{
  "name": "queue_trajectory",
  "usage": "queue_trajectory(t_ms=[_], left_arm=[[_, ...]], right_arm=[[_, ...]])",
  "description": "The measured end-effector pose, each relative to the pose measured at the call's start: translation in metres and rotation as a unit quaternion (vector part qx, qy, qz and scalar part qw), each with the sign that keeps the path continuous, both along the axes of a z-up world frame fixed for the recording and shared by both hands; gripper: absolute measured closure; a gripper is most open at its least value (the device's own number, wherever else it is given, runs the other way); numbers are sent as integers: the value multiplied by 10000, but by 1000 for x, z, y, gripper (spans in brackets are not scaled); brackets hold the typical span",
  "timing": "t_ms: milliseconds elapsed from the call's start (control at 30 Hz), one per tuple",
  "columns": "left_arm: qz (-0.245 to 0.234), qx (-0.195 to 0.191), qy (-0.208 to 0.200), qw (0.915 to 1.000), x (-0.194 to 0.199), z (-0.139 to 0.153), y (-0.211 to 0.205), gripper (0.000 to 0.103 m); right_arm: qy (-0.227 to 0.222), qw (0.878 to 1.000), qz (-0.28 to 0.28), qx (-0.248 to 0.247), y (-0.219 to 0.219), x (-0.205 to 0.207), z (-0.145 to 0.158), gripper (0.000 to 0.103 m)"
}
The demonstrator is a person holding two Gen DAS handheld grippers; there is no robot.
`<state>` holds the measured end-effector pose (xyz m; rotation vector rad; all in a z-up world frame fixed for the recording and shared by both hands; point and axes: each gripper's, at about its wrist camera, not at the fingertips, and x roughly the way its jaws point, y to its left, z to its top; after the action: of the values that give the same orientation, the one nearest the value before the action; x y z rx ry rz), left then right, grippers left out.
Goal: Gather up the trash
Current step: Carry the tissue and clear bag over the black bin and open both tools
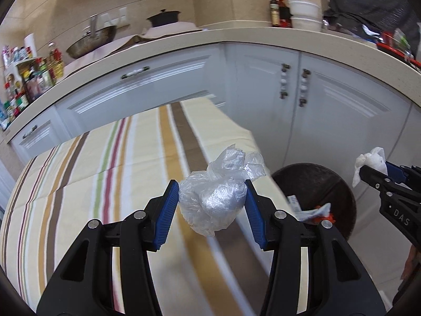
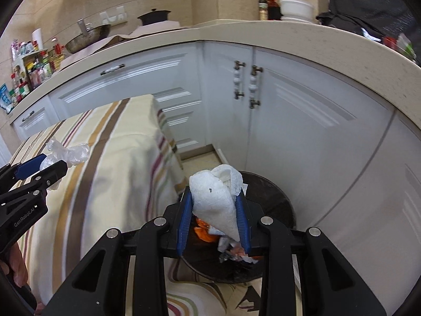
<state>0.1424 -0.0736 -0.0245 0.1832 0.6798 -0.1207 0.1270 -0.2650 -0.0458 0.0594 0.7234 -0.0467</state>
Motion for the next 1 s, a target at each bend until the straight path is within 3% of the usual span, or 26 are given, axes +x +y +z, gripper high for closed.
queue_trajectory(t_ms=[300, 767, 800, 900, 1000], left_arm=[[-483, 251, 30, 9985, 9, -13, -59, 54], [-661, 497, 111, 9965, 43, -25, -120, 52], [-648, 517, 128, 9965, 46, -26, -122, 47], [-582, 518, 123, 9969, 51, -27, -124, 40], [-525, 531, 118, 9971, 55, -28, -123, 35]], right_arm=[[-68, 9992, -401, -52, -37, -9, -5, 71], [-50, 9988, -478, 71, -65, 20, -22, 71], [-55, 9988, -479, 74, -66, 23, -23, 69], [-95, 9985, -537, 53, -68, 29, -26, 42], [-96, 9984, -554, 87, -70, 33, -27, 41]])
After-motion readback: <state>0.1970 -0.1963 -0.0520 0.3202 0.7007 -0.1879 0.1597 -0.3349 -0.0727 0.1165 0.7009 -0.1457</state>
